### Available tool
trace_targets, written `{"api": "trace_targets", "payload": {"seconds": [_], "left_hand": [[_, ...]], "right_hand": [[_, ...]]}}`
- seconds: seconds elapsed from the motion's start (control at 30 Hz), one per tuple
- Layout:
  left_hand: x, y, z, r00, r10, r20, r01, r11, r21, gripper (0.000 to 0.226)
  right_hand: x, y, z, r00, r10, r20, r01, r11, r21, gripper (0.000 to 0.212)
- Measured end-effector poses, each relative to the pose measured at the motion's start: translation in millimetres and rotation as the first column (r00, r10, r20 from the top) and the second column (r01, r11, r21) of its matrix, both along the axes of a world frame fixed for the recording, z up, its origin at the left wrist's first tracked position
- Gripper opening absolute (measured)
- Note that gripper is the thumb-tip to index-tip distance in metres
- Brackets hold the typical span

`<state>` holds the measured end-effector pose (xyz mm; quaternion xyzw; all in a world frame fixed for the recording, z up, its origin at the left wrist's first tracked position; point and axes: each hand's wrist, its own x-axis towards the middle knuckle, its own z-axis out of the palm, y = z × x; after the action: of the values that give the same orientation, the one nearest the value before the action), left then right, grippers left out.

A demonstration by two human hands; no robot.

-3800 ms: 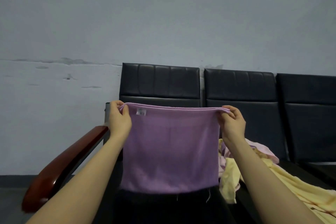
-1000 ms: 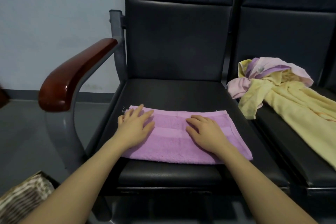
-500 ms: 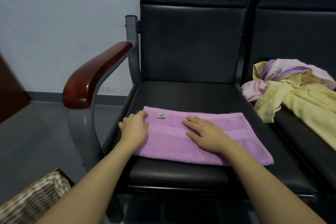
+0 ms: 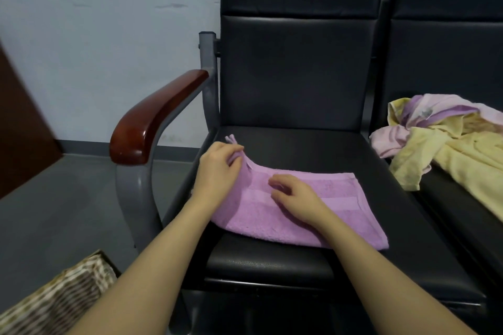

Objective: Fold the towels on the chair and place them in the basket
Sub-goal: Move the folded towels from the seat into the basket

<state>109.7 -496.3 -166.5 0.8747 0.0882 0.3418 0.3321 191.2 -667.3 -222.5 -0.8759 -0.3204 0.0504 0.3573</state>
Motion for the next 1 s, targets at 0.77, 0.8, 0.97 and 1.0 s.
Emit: {"api": "trace_targets", "payload": {"seconds": [0.77, 0.8, 0.97, 1.0], "left_hand": [[84, -173, -12, 0.892, -0.39, -0.229, 0.445, 0.847, 0.291, 0.039], [84, -169, -13, 0.905, -0.366, -0.218, 0.421, 0.846, 0.328, 0.039], [79, -131, -23, 0.921, -0.166, -0.353, 0.312, 0.857, 0.411, 0.035], [77, -125, -27, 0.911, -0.123, -0.393, 0.305, 0.844, 0.442, 0.034]], "right_hand": [[37, -143, 4, 0.833, -0.493, -0.253, 0.551, 0.786, 0.281, 0.034], [36, -139, 7, 0.827, -0.503, -0.251, 0.559, 0.784, 0.271, 0.033], [38, -124, 15, 0.815, -0.545, -0.197, 0.58, 0.766, 0.279, 0.033], [38, -122, 17, 0.825, -0.537, -0.175, 0.563, 0.76, 0.323, 0.036]]}}
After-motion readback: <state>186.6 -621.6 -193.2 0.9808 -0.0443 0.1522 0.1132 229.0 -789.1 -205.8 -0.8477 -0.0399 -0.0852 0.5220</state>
